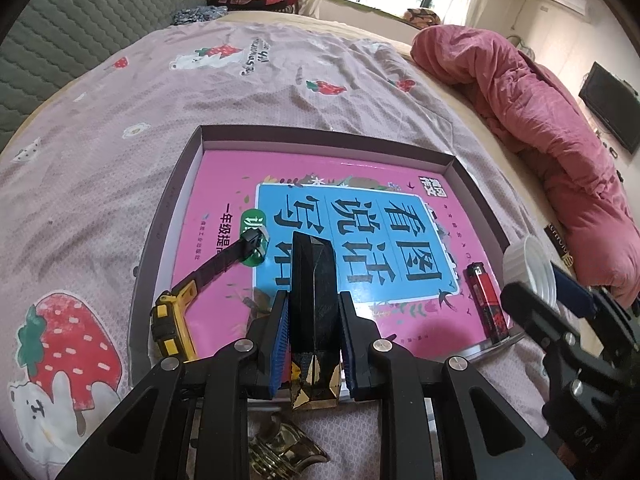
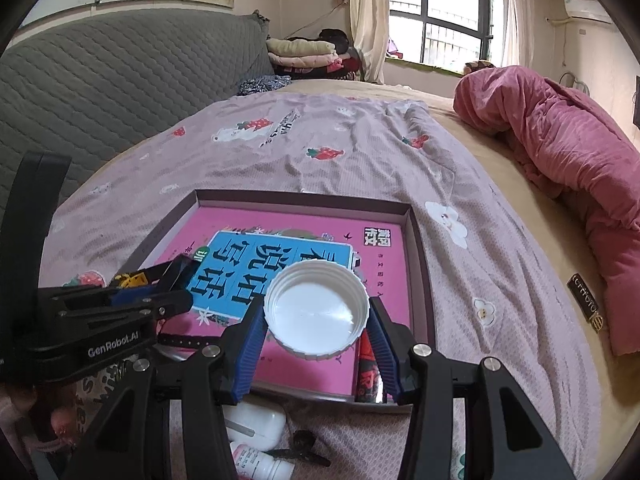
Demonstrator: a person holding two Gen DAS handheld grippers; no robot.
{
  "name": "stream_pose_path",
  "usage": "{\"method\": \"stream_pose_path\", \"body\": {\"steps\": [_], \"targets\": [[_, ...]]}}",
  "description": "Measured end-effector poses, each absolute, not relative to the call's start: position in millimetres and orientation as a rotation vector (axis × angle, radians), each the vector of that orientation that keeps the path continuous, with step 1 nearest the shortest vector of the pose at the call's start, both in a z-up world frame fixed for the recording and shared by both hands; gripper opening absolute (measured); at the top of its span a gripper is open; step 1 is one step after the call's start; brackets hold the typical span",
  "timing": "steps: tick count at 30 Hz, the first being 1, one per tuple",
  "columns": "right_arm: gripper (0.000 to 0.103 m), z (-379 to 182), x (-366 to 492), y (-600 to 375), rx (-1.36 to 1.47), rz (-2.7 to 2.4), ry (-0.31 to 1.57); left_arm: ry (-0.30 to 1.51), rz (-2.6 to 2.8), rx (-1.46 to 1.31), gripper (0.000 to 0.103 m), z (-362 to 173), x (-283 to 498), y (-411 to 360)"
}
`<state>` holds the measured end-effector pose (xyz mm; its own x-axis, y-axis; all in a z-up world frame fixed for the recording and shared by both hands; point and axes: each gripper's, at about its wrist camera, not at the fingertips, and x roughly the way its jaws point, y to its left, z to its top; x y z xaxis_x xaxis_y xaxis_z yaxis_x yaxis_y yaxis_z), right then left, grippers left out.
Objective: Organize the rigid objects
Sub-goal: 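Lower the tube into the tray with left tool while right tool releases the cap there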
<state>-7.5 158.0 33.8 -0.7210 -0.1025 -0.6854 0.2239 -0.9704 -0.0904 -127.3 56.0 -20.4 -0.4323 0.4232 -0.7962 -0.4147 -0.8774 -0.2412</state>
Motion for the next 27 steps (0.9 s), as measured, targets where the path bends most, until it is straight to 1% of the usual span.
{"method": "stream_pose_path", "body": {"steps": [7, 9, 20, 27], "targets": [[0.05, 29.6, -10.0, 157.3, 1.093, -2.748, 0.246, -0.023, 2.293, -1.311, 0.024, -22.5, -132.3, 61.2], [0.05, 26.6, -12.0, 156.2, 1.108, -2.739, 0.249, -0.004, 2.29, -1.321, 0.023, -25.4, -133.2, 64.1], [0.05, 9.6, -13.6, 150.3, 1.17, -2.697, 0.28, -0.018, 2.258, -1.397, 0.023, -42.0, -132.3, 63.0], [0.05, 0.5, -18.4, 154.0, 1.22, -2.677, 0.247, -0.007, 2.258, -1.386, 0.023, -43.9, -127.9, 62.5]]}}
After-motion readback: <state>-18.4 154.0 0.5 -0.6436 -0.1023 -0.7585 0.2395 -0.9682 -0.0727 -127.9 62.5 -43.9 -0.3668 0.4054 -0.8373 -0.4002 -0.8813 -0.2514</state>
